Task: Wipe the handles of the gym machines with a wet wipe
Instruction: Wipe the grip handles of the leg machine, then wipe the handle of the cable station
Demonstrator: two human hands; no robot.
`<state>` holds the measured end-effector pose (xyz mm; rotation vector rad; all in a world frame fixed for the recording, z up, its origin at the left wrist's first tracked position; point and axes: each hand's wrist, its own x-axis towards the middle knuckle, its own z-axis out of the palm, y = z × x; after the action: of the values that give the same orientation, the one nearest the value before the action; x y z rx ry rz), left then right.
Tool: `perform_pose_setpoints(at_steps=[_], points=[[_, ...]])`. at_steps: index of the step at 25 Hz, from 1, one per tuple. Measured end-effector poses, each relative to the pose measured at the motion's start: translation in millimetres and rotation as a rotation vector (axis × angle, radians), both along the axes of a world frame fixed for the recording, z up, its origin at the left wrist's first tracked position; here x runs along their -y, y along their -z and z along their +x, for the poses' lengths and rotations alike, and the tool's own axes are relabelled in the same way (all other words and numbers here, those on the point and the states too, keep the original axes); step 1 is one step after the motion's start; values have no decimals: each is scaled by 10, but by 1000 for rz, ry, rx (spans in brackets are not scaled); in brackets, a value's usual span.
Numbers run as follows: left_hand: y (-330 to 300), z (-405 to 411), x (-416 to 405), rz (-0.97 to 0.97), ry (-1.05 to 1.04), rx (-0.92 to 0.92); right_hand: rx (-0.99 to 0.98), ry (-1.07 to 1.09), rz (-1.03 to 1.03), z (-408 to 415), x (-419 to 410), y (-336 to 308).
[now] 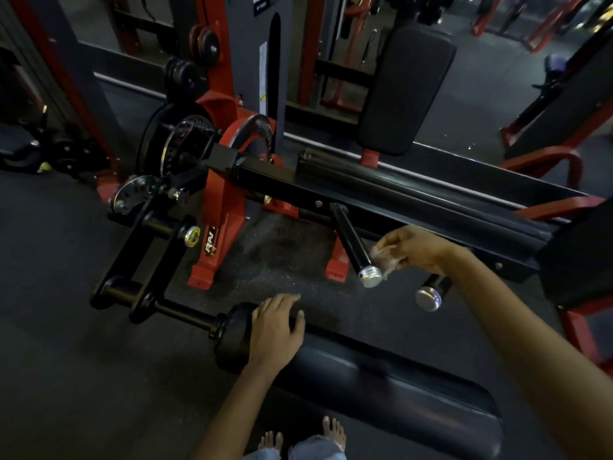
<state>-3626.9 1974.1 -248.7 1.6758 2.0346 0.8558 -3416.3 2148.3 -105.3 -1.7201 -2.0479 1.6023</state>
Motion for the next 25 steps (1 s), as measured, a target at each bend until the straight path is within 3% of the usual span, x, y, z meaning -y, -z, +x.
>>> perform_pose_setpoints(at_steps=[4,11,19,25], points=[[-880,75,-577,251,41,178,-297,218,219,214,61,-224],[-1846,721,-1144,279,358,88,-440,537,499,812,416,-703],[-2510,2989,-1159,355,791,169,-187,925,811,2941,1390,-1208],[-2562,5168,-610,271,1071,264,-18,1172,856,4695,2490,-1332]])
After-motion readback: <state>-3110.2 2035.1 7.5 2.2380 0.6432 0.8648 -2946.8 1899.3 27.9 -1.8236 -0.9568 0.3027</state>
